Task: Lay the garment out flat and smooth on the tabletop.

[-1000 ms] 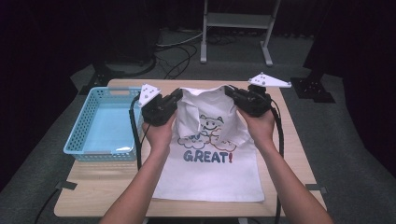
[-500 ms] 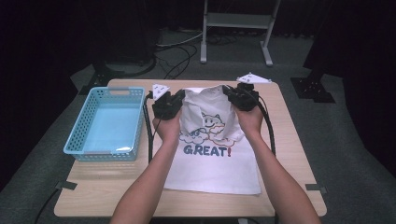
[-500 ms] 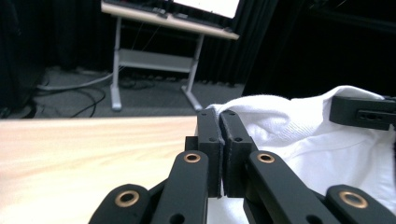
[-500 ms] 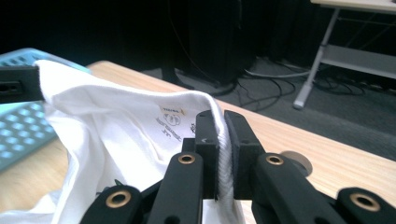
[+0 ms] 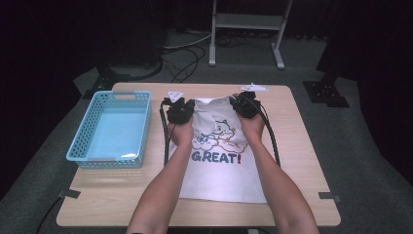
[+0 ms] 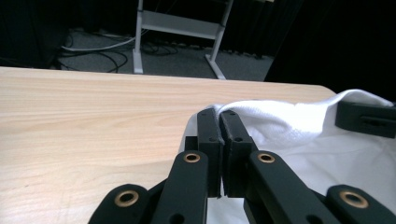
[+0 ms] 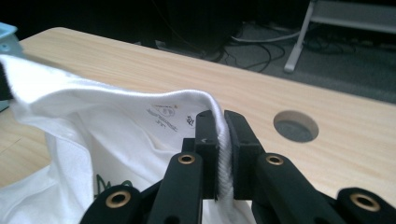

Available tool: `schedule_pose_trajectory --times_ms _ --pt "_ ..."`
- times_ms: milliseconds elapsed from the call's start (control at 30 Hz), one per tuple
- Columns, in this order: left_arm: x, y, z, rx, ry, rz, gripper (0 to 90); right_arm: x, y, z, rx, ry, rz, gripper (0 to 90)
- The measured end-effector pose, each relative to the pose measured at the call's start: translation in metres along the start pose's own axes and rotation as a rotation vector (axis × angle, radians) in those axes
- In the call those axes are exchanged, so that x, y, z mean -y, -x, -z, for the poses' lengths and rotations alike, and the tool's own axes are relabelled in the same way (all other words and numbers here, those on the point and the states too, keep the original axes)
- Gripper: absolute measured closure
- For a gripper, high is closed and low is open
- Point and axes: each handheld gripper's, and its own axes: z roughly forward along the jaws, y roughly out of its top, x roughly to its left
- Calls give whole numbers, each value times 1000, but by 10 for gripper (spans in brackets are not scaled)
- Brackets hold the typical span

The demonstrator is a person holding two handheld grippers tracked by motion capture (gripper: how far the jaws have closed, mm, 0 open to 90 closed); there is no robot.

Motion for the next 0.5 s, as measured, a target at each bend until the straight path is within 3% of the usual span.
schedule_pose_trajectory --times_ms 233,333,433,500 --pt "2 5 -16 -9 -29 -34 869 11 8 -17 18 -33 -31 835" --pt "3 5 -18 -26 -45 -37 657 12 10 -19 65 -24 -29 573" --pt "0 4 -14 -31 -51 -37 512 11 16 -14 71 -25 -33 488" --pt "-2 4 -8 -22 -48 -44 493 8 18 -8 65 -13 -41 445"
